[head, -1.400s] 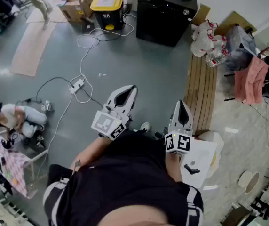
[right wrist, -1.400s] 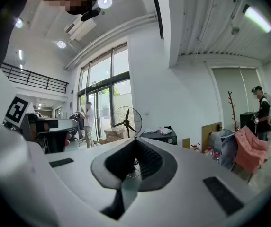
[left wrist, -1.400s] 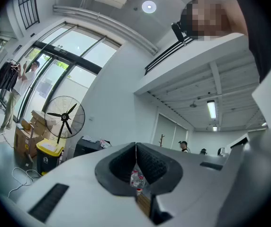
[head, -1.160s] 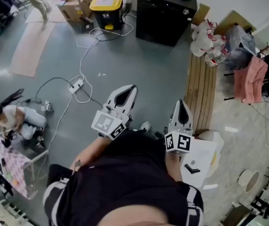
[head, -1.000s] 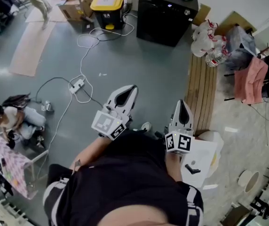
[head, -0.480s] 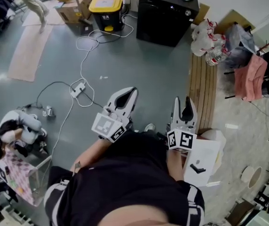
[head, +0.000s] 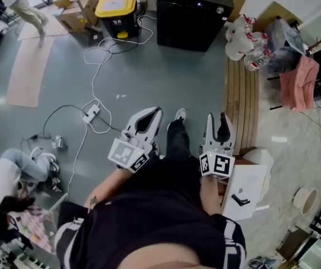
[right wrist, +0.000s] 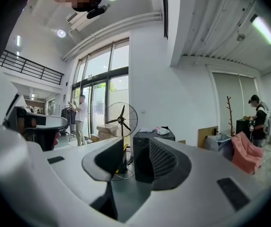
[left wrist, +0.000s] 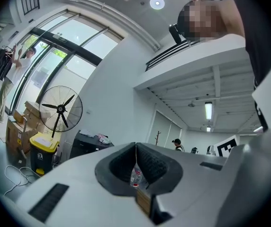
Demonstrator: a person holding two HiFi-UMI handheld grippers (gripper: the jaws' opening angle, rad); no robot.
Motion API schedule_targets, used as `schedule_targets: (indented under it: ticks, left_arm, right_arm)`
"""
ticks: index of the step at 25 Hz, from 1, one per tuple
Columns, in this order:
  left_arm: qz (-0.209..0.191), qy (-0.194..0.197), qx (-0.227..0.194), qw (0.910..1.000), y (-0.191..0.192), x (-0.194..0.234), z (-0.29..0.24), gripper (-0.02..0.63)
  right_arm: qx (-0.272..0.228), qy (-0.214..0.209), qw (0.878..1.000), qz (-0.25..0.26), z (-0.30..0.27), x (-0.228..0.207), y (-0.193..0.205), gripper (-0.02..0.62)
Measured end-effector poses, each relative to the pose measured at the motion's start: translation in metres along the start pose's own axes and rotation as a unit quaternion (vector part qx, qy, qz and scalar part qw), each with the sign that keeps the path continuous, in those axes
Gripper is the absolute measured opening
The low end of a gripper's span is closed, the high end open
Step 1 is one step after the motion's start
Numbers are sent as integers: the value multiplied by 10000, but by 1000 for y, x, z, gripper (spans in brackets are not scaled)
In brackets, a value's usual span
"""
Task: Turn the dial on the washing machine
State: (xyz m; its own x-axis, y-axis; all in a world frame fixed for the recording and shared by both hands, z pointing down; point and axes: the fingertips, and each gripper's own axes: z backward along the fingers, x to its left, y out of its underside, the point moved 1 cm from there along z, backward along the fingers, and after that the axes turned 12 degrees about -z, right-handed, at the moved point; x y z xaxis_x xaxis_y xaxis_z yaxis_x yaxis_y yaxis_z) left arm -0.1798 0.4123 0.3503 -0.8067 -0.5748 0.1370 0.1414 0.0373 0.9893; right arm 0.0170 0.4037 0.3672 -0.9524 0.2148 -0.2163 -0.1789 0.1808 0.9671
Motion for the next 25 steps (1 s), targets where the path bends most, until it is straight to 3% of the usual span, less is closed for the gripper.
schedule_targets:
  ticks: [6,16,21,25]
  left_arm:
    - [-189,-22,65,9998,14,39,-117,23]
    - [-244,-285,-95,9993,-14,99,-356,23]
    - [-300,-309,-32,9991,-12,126,-441,23]
    - [-283,-264,-30,9992,-3,158,-500,23]
  right_arm:
    - [-107,-89,9999,-52,-121,-69,-14,184]
    - [-153,-431,9989,45,-361,-202,-89,184]
    - [-88,-295,9993,190,-462,-258,-107,184]
    - [113,-115,9996,241,-542,-297,-94,185]
